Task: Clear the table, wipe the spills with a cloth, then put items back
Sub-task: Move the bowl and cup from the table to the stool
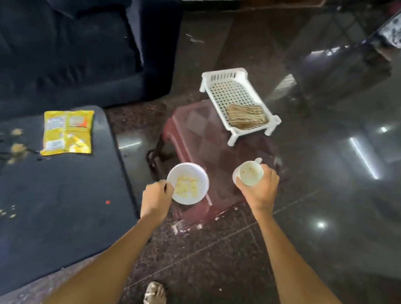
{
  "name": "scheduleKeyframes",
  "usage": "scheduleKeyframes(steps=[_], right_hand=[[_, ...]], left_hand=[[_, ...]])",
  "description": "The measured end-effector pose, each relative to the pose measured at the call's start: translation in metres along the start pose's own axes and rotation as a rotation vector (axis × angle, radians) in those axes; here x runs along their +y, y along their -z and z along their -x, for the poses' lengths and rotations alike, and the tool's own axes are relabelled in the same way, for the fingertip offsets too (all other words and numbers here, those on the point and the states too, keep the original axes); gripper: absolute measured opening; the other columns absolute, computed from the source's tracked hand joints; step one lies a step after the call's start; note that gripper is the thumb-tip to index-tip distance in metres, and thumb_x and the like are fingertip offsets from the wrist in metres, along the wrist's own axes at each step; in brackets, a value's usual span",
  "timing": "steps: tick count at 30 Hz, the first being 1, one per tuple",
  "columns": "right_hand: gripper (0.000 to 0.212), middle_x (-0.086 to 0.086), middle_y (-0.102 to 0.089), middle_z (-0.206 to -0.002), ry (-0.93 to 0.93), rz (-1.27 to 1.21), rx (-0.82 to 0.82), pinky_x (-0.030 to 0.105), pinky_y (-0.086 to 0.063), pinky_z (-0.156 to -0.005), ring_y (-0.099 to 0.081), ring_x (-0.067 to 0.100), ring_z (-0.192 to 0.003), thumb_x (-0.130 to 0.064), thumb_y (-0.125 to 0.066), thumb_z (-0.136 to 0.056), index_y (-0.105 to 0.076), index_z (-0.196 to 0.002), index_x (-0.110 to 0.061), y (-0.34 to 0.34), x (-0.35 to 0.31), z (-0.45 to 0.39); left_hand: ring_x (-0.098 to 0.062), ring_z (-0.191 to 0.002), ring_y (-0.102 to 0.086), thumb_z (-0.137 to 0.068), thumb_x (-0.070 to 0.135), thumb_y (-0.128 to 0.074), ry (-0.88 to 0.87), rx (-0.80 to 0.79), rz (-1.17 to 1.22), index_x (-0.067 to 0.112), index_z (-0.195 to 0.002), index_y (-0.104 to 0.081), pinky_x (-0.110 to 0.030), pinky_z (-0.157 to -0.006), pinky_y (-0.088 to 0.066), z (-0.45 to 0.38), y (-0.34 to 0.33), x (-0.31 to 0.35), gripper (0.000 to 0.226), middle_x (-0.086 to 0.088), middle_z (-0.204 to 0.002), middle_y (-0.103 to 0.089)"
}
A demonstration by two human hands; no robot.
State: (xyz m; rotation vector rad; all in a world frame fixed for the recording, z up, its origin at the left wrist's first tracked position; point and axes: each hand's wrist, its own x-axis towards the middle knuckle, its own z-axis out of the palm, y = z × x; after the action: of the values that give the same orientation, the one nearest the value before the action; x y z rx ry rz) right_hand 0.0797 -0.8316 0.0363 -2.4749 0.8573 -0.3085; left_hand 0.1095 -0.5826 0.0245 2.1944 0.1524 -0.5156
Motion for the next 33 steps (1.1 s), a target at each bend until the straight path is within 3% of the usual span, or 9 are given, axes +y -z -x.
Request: scheduleKeyframes(steps=[3,6,10,16,22,26,28,31,33], right_hand=[[0.065,0.015,-0.059,-0.1,-0.055,-0.017,0.04,0.025,-0.032,-0.078,-0.051,0.033,-0.097,-0.028,-0.087,-0.052,-0.058,-0.105,-0.002,0.025,0.043,-0.046],[0.064,0.016,-0.059,-0.101,-0.086,-0.022,0.035,0.03,-0.036,-0.08,-0.051,0.032,-0.098,-0.027,-0.088,-0.052,-0.058,-0.103,-0.003,0.04,0.076,-0.077],[0.066,0.014,-0.056,-0.106,-0.097,-0.037,-0.012,0.035,-0.041,-0.083,-0.049,0.029,-0.102,-0.027,-0.088,-0.054,-0.056,-0.107,-0.003,0.044,0.103,-0.094],[0.069,0.012,-0.053,-0.108,-0.088,-0.094,-0.061,0.027,-0.038,-0.079,-0.046,0.025,-0.105,-0.03,-0.086,-0.056,-0.055,-0.112,-0.004,0.024,0.112,-0.087],[0.073,0.012,-0.05,-0.109,-0.14,-0.113,-0.008,0.032,-0.043,-0.079,-0.047,0.025,-0.103,-0.032,-0.086,-0.056,-0.051,-0.114,-0.003,0.015,0.106,-0.084],[0.075,0.014,-0.049,-0.113,-0.131,-0.108,-0.007,0.036,-0.046,-0.082,-0.046,0.028,-0.106,-0.03,-0.085,-0.06,-0.049,-0.12,-0.002,0.013,0.103,-0.08],[0.079,0.018,-0.049,-0.12,-0.127,-0.003,-0.006,0.044,-0.046,-0.087,-0.044,0.032,-0.112,-0.032,-0.083,-0.064,-0.046,-0.127,-0.001,0.014,0.096,-0.078],[0.09,0.021,-0.045,-0.134,-0.104,0.229,0.058,0.053,-0.037,-0.095,-0.039,0.037,-0.125,-0.042,-0.08,-0.067,-0.039,-0.136,-0.002,0.012,0.081,-0.071],[0.082,0.024,-0.043,-0.136,-0.014,0.272,0.105,0.055,-0.034,-0.096,-0.037,0.04,-0.128,-0.042,-0.075,-0.073,-0.041,-0.135,-0.001,0.0,0.052,-0.062]], left_hand=[[-0.039,-0.08,-0.062,-0.093,0.016,-0.042,-0.071,-0.041,-0.064,-0.007,-0.082,-0.064,-0.04,-0.07,-0.046,-0.021,-0.054,0.056,0.034,-0.026,-0.082,-0.067],[-0.038,-0.078,-0.061,-0.09,0.013,-0.042,-0.107,-0.063,-0.077,-0.008,-0.082,-0.066,-0.039,-0.067,-0.044,-0.041,-0.099,0.102,0.033,-0.025,-0.08,-0.068],[-0.034,-0.075,-0.062,-0.089,0.011,-0.041,-0.053,-0.078,-0.072,-0.01,-0.084,-0.067,-0.032,-0.063,-0.041,-0.065,-0.149,0.147,0.034,-0.021,-0.079,-0.068],[-0.04,-0.091,-0.066,-0.091,0.012,-0.041,0.071,-0.052,-0.065,-0.009,-0.102,-0.063,-0.043,-0.078,-0.055,-0.098,-0.182,0.165,0.033,-0.026,-0.1,-0.068],[-0.039,-0.088,-0.068,-0.09,0.014,-0.046,0.145,-0.055,0.079,-0.006,-0.094,-0.065,-0.046,-0.082,-0.056,-0.118,-0.187,0.17,0.028,-0.022,-0.102,-0.069],[-0.034,-0.076,-0.07,-0.093,0.03,-0.046,0.128,-0.128,0.105,-0.001,-0.087,-0.064,-0.035,-0.079,-0.056,-0.107,-0.172,0.171,0.037,-0.017,-0.09,-0.07],[-0.034,-0.077,-0.07,-0.092,0.038,-0.044,0.117,-0.148,0.102,-0.005,-0.088,-0.065,-0.034,-0.081,-0.056,-0.099,-0.163,0.16,0.048,-0.017,-0.091,-0.07],[-0.038,-0.083,-0.069,-0.09,0.038,-0.042,0.1,-0.164,0.08,-0.004,-0.083,-0.068,-0.044,-0.08,-0.056,-0.088,-0.147,0.134,0.05,-0.021,-0.091,-0.071],[-0.037,-0.081,-0.068,-0.09,0.035,-0.039,0.071,-0.139,0.04,-0.001,-0.075,-0.066,-0.044,-0.079,-0.056,-0.082,-0.117,0.117,0.047,-0.018,-0.085,-0.072]])
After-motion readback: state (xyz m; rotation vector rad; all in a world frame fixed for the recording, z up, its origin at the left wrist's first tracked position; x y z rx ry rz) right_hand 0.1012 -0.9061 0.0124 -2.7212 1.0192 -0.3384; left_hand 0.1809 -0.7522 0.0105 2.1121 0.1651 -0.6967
